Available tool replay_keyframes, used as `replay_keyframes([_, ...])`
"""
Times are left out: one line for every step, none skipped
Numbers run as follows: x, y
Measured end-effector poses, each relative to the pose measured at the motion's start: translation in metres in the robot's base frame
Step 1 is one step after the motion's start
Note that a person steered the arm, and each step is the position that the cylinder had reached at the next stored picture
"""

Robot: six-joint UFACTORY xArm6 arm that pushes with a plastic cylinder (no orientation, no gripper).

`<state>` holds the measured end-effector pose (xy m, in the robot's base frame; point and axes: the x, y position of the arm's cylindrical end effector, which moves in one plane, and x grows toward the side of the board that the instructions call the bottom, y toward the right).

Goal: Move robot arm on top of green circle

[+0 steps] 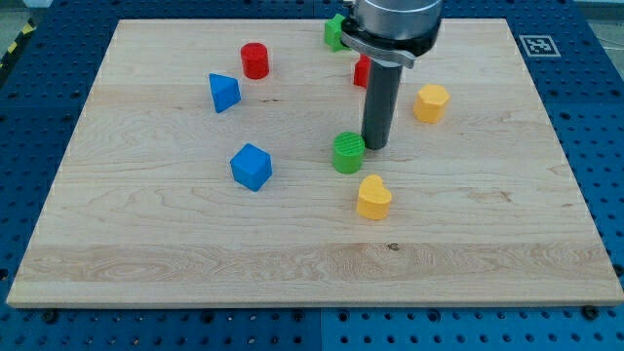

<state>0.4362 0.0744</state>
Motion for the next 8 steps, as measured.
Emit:
replay_keyframes([-0.012, -0.009])
replay_keyframes([-0.018, -0.035])
replay_keyframes([-0.018, -0.079])
replay_keyframes([-0.016, -0.079])
replay_keyframes([-0.003, -0.075])
replay_keyframes([-0.001, -0.074])
replay_keyframes([-0.003, -0.078])
replay_keyframes([-0.007, -0.078])
